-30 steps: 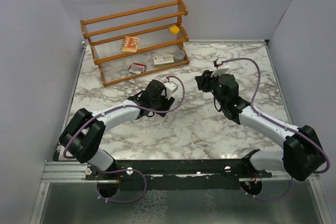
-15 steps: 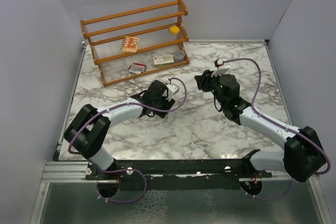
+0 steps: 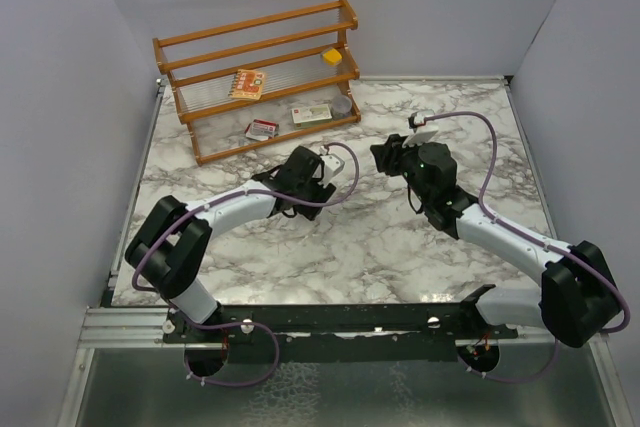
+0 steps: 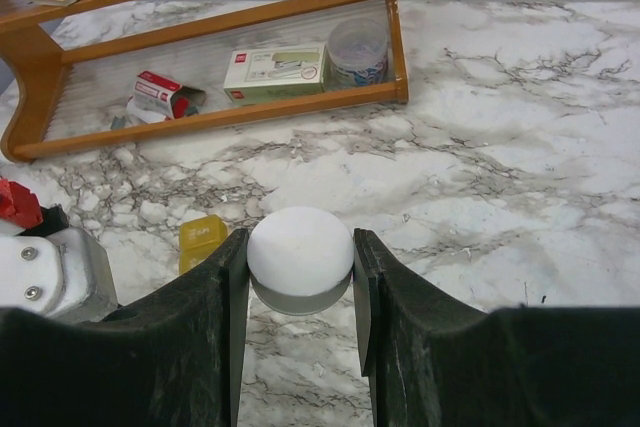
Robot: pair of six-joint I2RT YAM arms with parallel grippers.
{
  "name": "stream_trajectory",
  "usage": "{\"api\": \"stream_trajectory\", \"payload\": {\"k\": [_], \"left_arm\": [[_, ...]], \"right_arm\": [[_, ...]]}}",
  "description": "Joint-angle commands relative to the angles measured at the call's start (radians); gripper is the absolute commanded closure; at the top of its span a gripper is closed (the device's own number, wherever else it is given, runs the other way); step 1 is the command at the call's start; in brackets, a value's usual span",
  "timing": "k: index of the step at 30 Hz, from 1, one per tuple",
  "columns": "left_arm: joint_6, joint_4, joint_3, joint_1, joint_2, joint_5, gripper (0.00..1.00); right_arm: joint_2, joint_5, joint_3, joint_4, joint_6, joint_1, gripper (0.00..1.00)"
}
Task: Sort the pills into containers
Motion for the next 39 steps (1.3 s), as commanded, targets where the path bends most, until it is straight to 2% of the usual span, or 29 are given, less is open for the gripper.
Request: {"api": "stream_trajectory", "payload": {"k": [1,12,39], "left_arm": [[0.020,-0.063,0.053,0.002,0.024,-0.018,1.00],[0.016,-0.163,0.099,0.001,0.034,-0.023,1.00],[0.027,-0.219,0.160,-0.014,0.084,-0.002,1.00]], "right_arm": [[-0.023,-0.010,-0.016,0.036,0.009,-0.001,0.99],[-0.023,-0.010,-0.020,0.043,0.009,-0.001,0.99],[-0.016,-0.008,-0.030,0.056,0.007,-0.001,0.99]]}}
